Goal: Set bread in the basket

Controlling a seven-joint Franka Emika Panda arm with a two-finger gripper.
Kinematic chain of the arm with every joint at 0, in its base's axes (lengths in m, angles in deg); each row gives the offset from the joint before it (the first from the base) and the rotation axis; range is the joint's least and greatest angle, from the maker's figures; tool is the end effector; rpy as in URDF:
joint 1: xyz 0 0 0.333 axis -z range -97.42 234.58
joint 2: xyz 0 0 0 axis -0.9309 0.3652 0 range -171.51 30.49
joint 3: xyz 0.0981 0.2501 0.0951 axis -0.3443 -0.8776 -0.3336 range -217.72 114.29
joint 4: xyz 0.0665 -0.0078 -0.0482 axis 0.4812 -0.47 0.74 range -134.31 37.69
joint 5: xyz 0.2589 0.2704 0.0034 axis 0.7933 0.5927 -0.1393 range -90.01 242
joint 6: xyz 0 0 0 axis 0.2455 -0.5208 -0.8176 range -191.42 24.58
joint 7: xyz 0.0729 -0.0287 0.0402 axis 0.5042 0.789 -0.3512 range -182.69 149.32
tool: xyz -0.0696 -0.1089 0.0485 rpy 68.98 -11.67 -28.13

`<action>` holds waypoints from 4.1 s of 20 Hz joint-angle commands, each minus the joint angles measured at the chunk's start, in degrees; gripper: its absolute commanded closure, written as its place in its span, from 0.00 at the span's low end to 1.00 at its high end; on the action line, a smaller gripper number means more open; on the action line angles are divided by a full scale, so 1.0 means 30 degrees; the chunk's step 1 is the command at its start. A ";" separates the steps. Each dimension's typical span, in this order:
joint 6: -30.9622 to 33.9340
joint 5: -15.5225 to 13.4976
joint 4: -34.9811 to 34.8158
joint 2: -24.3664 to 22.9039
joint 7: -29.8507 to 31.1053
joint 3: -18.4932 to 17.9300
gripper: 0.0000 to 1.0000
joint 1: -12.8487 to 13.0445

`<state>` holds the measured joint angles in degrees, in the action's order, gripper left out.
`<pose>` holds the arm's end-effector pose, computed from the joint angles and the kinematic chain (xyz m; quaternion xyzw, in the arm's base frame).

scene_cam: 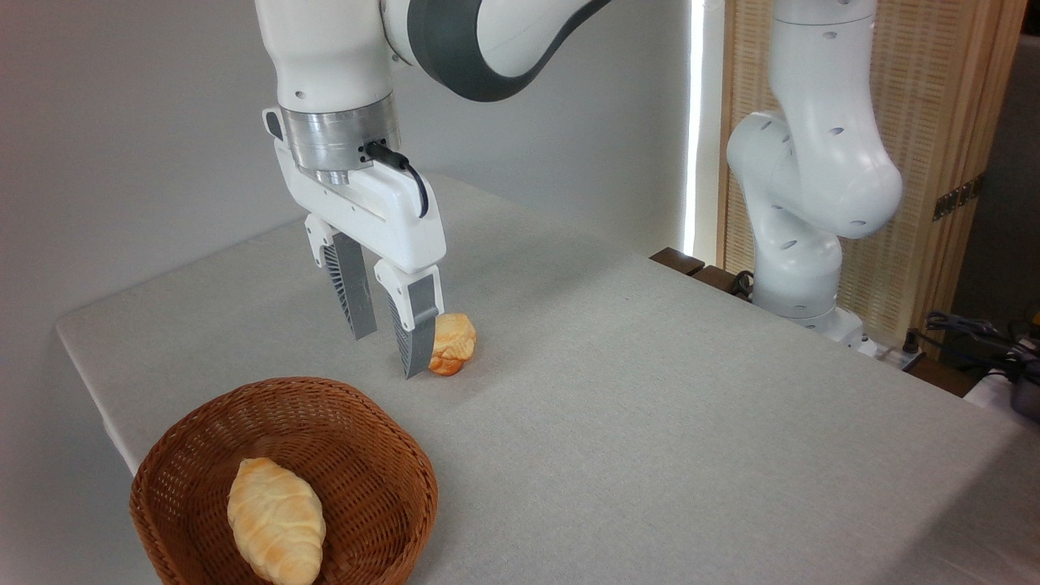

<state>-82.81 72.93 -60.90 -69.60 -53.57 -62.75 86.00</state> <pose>0.5521 -0.0681 0.4785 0.9315 -0.3621 0.0309 0.0168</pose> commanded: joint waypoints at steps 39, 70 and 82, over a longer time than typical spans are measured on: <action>0.0131 -0.1764 -0.4357 0.0253 0.0254 0.4061 0.00 0.0404; -0.0918 -0.1266 -0.1930 -0.0686 -0.2002 0.1544 0.49 0.0228; -0.7632 -0.0621 -0.1722 0.0486 -0.1857 0.0575 0.00 0.0199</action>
<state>-104.73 70.33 -66.40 -68.59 -58.88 -60.49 86.25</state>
